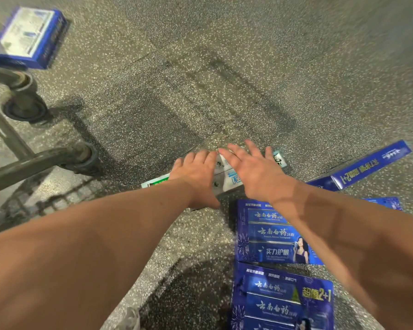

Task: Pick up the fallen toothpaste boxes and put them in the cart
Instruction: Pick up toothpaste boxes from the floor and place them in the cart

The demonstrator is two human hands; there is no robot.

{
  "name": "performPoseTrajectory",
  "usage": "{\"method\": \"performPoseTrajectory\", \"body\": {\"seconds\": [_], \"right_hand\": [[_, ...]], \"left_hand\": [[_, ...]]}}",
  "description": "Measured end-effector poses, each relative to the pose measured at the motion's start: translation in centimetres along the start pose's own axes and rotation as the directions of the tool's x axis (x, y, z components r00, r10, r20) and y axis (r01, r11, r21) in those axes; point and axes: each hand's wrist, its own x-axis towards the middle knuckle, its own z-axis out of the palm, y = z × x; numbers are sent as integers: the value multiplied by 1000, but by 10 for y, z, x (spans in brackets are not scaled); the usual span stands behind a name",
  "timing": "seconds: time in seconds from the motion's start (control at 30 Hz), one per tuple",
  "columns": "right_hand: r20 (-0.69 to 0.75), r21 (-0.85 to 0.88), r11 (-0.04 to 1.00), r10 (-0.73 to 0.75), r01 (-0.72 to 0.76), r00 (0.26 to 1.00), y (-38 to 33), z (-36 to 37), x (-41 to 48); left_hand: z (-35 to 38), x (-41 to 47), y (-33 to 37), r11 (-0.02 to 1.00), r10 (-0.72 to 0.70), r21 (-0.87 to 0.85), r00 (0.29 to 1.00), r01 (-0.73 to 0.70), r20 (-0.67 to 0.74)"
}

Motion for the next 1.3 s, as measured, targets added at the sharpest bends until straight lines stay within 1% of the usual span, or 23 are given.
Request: {"method": "performPoseTrajectory", "body": {"seconds": [0.1, 0.13, 0.17, 0.27, 0.33, 0.4, 0.47, 0.53, 0.6, 0.63, 0.73, 0.8, 0.9, 1.0, 1.2, 1.3], "right_hand": [[14, -54, 998, 9, -9, 1000, 1, -7, 2], [22, -79, 997, 14, -13, 1000, -1, -9, 4], [23, -112, 994, 21, -18, 1000, -2, -10, 6], [2, -177, 981, 86, -84, 996, 1, -13, 10], [25, -199, 970, 146, -138, 989, 4, -18, 9], [53, -240, 958, 175, -157, 983, 6, -18, 6], [52, -227, 963, 160, -145, 986, 6, -15, 4], [55, -173, 982, 82, -71, 995, 4, -11, 4], [54, -119, 992, -23, 29, 998, 3, -7, 5], [47, -94, 994, -49, 53, 998, 2, -6, 6], [28, -52, 998, -43, 45, 999, 1, -4, 6], [33, -55, 998, -36, 38, 999, 0, -6, 6], [34, -78, 997, -15, 17, 999, -1, -9, 7], [25, -50, 999, 10, -8, 1000, -2, -12, 8], [44, -38, 998, -38, 40, 998, 2, -8, 12], [15, -62, 997, -53, 54, 998, 0, -6, 17]], "left_hand": [[-3, -6, 2, 974, -213, 85, 977, 210, 20], [-4, -8, 2, 965, -252, 80, 967, 249, 32], [-4, -8, 3, 965, -257, 63, 966, 254, 38], [-3, -7, 3, 988, -150, 32, 989, 150, -9], [-1, -4, 3, 996, -78, 31, 996, 79, -37], [2, -3, 2, 1000, -20, 18, 999, 21, -33], [4, -3, 0, 1000, 16, -13, 1000, -16, -21], [5, -3, -4, 1000, 30, -8, 999, -30, -20], [6, -3, -6, 999, 16, 38, 1000, -15, -13], [5, -4, -7, 998, -10, 57, 1000, 11, -6], [1, -7, -4, 991, -111, 83, 994, 110, 14], [0, -8, -2, 987, -134, 86, 991, 132, 11], [2, -5, -1, 991, -122, 57, 992, 122, -7], [7, -2, -1, 993, -98, 64, 995, 100, -28], [9, 1, -2, 989, -97, 106, 995, 99, -30], [12, 4, -2, 989, -111, 90, 991, 117, -78]]}}
